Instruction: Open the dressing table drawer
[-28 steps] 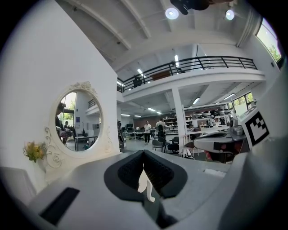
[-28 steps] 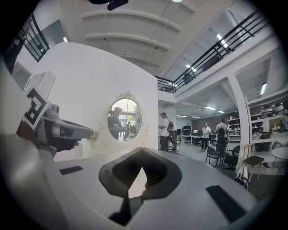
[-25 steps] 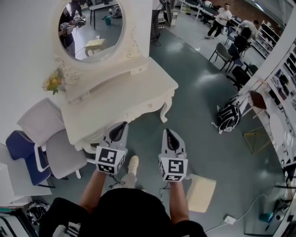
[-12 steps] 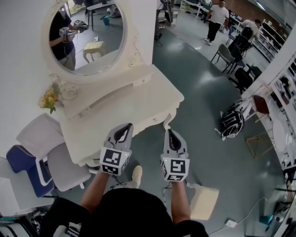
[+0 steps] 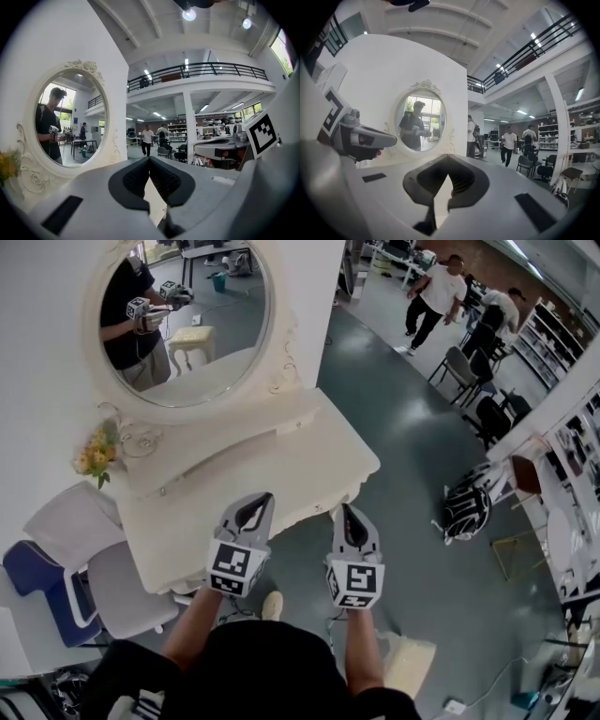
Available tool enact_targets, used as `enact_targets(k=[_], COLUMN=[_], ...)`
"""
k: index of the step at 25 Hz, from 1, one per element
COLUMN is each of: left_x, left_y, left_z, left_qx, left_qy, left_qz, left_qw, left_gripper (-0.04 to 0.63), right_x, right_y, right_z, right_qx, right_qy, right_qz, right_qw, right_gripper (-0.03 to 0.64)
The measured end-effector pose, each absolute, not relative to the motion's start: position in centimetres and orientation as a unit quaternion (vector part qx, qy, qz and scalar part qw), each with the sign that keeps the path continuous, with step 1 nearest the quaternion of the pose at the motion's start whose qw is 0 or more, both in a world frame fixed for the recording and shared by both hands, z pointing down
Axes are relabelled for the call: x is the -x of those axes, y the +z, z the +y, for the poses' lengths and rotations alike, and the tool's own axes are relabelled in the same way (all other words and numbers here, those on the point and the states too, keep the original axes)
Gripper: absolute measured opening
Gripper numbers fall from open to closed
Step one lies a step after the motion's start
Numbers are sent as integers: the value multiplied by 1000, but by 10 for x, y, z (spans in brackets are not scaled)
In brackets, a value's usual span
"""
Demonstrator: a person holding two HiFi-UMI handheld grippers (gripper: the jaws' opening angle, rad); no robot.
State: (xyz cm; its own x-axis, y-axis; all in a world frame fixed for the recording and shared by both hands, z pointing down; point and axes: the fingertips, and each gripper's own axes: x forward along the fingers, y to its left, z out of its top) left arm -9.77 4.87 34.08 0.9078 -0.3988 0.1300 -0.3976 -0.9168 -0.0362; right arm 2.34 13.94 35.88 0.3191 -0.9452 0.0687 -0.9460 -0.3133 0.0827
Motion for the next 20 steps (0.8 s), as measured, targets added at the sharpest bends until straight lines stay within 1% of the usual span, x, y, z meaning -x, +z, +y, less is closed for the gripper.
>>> enact_targets(k=[12,20], left_x=[83,56], left_y=[340,348], left_z=[-7,-47], left_qx=[974,966], left_qy=[-62,-67], left_qz=[218,249], left_qw=[11,6], left_gripper=[3,3], right_x=[-49,-83], right_y=[360,369], right_z=[81,31], right_qx=[-807,-789], right_qy=[-6,1], right_qz=[-589,-613], right_qw=[53,48], right_gripper=[0,0])
